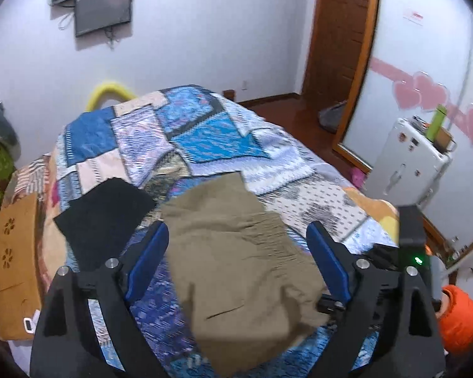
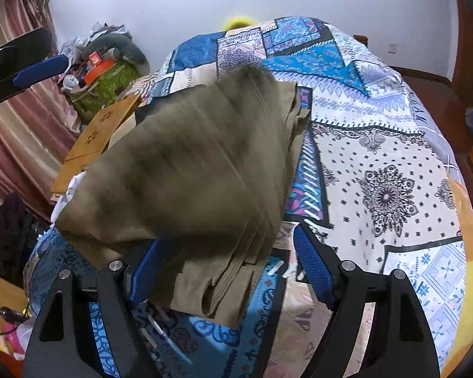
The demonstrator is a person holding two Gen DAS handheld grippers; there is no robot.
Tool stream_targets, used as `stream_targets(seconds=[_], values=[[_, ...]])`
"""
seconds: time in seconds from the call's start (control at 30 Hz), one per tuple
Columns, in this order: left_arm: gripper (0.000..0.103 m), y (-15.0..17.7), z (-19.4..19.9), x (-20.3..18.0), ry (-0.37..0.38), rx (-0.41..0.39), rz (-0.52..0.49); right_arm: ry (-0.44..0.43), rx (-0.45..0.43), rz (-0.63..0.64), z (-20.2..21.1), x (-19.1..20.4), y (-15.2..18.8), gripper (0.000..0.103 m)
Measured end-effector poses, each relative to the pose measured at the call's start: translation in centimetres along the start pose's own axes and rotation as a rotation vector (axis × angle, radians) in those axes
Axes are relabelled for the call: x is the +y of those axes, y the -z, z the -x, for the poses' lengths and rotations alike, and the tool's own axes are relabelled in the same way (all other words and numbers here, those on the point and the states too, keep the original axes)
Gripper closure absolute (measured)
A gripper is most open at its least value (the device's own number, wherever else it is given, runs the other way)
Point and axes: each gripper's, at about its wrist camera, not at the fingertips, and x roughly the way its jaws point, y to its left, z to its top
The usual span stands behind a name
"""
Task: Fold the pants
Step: 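Lay the khaki waistband over the pant leg and open the left tool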
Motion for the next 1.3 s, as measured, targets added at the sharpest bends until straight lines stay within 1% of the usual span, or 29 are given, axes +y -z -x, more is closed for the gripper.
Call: stream_targets(seconds=[0.13, 0.23, 0.4, 0.53, 0.67, 0.7, 0.77, 0.8, 0.83, 0.87, 0.9, 0.93, 1.13, 1.3], values=[[0.011, -0.8, -2.3, 2.1, -0.076, 0.028, -0.004, 0.013, 0.005, 0.01, 0.3, -0.4, 0.6, 0.025], [0.011, -1.4, -5.2, 4.0, -0.121, 0.083, -0.004, 0.022, -0.004, 0.007, 1.1, -0.8, 1.0, 0.025], [0.011, -2.3, -10.5, 6.7, -0.149, 0.177, -0.011, 0.036, -0.041, -0.017, 3.1, -1.6, 1.0, 0.025], [0.011, -2.9, -16.0, 8.3, -0.181, 0.273, -0.022, 0.05, -0.058, -0.05, 3.7, -2.5, 0.9, 0.025], [0.011, -2.1, -21.7, 9.5, -0.186, 0.398, -0.006, 0.058, -0.056, -0.095, 3.3, -3.5, 0.8, 0.025], [0.011, -1.6, -22.8, 9.7, -0.199, 0.425, -0.013, 0.059, -0.052, -0.107, 3.1, -3.8, 1.0, 0.025], [0.01, -0.4, -25.0, 10.0, -0.265, 0.464, -0.048, 0.064, -0.034, -0.131, 2.5, -4.4, 1.1, 0.025], [0.008, 0.2, -25.6, 10.1, -0.273, 0.475, -0.07, 0.066, -0.027, -0.14, 2.3, -4.7, 1.2, 0.025], [0.008, 0.9, -25.7, 10.2, -0.261, 0.459, -0.083, 0.066, -0.02, -0.147, 2.1, -4.9, 1.2, 0.025], [0.004, 1.3, -25.4, 10.3, -0.264, 0.424, -0.093, 0.068, -0.016, -0.153, 1.9, -5.2, 1.3, 0.025], [0.002, 1.5, -25.1, 10.5, -0.285, 0.411, -0.106, 0.071, -0.014, -0.155, 1.9, -5.4, 1.3, 0.025], [0.002, 1.7, -24.8, 10.6, -0.297, 0.405, -0.109, 0.075, -0.015, -0.157, 1.9, -5.5, 1.3, 0.025], [0.002, 3.6, -21.8, 12.0, -0.373, 0.41, -0.096, 0.09, -0.038, -0.176, 2.5, -6.1, 1.1, 0.025], [0.002, 6.3, -18.3, 14.2, -0.377, 0.457, -0.006, 0.08, -0.069, -0.158, 3.7, -5.2, 0.7, 0.025]])
